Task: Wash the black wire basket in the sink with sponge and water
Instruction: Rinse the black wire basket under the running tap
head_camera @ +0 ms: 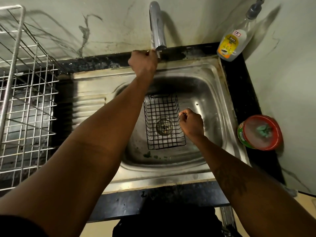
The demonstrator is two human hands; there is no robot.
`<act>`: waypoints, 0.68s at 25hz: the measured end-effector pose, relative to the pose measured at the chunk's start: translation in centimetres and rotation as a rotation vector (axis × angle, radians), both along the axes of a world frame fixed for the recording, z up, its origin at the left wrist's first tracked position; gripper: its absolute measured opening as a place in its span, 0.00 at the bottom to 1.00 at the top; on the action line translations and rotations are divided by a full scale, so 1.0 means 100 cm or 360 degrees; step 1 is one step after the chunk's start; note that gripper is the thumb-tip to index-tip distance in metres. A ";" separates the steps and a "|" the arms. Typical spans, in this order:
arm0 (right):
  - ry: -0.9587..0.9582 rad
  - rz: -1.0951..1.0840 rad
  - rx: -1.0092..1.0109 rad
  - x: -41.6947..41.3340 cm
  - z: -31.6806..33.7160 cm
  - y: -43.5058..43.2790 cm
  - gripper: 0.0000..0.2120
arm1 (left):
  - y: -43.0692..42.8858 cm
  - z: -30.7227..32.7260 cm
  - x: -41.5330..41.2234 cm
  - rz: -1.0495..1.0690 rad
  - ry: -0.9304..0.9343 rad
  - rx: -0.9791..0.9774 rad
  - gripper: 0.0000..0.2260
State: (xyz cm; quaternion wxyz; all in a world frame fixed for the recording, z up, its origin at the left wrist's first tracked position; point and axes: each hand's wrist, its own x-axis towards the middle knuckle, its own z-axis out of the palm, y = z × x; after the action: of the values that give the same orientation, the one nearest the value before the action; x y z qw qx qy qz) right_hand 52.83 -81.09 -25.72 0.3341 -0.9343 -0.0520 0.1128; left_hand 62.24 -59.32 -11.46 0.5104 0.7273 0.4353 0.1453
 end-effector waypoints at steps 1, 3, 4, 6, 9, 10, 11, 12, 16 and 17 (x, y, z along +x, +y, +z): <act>0.0005 -0.0002 -0.0002 0.001 0.000 0.000 0.07 | 0.003 -0.002 -0.001 0.0098 -0.0055 -0.0329 0.07; 0.0013 0.0003 -0.0001 0.001 0.001 0.001 0.08 | 0.009 -0.004 -0.005 0.0185 -0.0167 -0.0879 0.05; 0.0012 0.0010 -0.0001 0.001 0.001 0.001 0.08 | 0.011 -0.004 -0.007 0.0192 -0.0162 -0.0969 0.05; 0.0010 0.0015 -0.0007 0.001 0.002 0.003 0.09 | 0.014 -0.003 -0.007 0.0181 -0.0076 -0.0995 0.06; 0.0023 0.0012 -0.0027 -0.001 0.000 0.002 0.09 | 0.014 -0.009 -0.014 0.0092 0.0003 -0.0825 0.14; 0.0026 0.0016 -0.0030 -0.001 0.000 0.002 0.09 | 0.014 -0.014 -0.022 0.0060 0.0062 -0.0681 0.17; 0.0031 0.0021 -0.0022 -0.001 -0.001 0.002 0.08 | 0.013 -0.023 -0.033 0.0029 0.0122 -0.0531 0.18; 0.0039 0.0025 -0.0007 -0.001 -0.002 0.002 0.08 | 0.012 -0.035 -0.047 -0.0011 0.0202 -0.0357 0.18; 0.0021 0.0037 -0.0057 0.000 -0.006 0.003 0.08 | 0.011 -0.082 -0.099 -0.0254 0.0652 0.0205 0.11; 0.0024 0.0038 -0.0076 0.000 -0.006 0.004 0.08 | 0.009 -0.088 -0.109 -0.0367 0.0751 0.0236 0.12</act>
State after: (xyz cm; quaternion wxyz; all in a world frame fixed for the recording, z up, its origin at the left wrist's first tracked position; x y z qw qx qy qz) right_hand 52.84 -80.71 -26.35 0.3107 -0.9405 -0.0578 0.1250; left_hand 51.37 -58.43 -20.28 0.3533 0.8212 0.4446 -0.0558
